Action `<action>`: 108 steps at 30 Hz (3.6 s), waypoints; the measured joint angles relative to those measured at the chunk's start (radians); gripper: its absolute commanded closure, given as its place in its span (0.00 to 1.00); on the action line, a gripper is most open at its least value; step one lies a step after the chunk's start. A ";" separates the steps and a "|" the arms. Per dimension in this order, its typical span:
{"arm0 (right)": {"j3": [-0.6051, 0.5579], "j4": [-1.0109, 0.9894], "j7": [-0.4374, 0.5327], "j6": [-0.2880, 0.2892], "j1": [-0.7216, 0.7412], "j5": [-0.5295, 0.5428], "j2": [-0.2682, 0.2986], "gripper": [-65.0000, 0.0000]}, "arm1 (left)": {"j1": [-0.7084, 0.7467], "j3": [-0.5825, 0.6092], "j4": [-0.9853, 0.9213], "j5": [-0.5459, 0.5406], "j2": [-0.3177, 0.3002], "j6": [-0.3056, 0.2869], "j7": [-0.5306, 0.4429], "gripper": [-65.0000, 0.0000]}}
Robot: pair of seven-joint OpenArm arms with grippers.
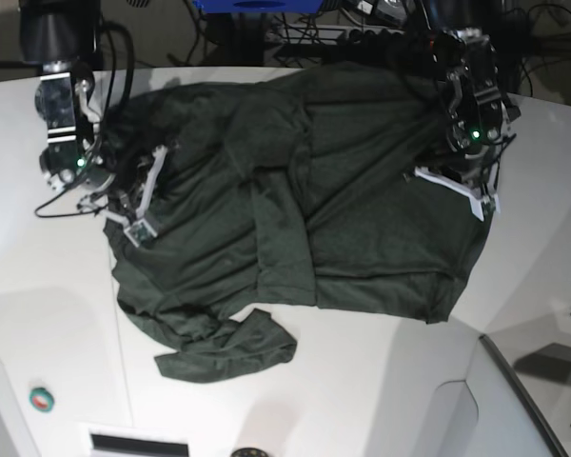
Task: Layout the t-shirt on the table in an organized manner, then fold the t-shirt properly
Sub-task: 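Grasp the shirt edge with the right gripper and lift it, then drag the shirt edges apart with both grippers toward the table rim, then pull the held shirt edge with both grippers to spread it flat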
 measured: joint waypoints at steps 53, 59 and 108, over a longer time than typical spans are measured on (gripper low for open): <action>0.790 0.102 -0.087 0.071 -0.115 0.367 -0.085 0.29 | 0.311 -0.233 0.233 -0.203 -0.084 -0.131 -0.080 0.65; 0.789 -0.120 -0.073 0.112 -0.014 0.372 0.000 0.29 | 0.313 -0.233 0.174 -0.207 -0.074 -0.138 -0.106 0.54; 0.786 -0.229 -0.039 0.158 0.012 0.405 0.012 0.45 | 0.150 -0.302 -0.209 -0.407 -0.048 -0.378 -0.312 0.51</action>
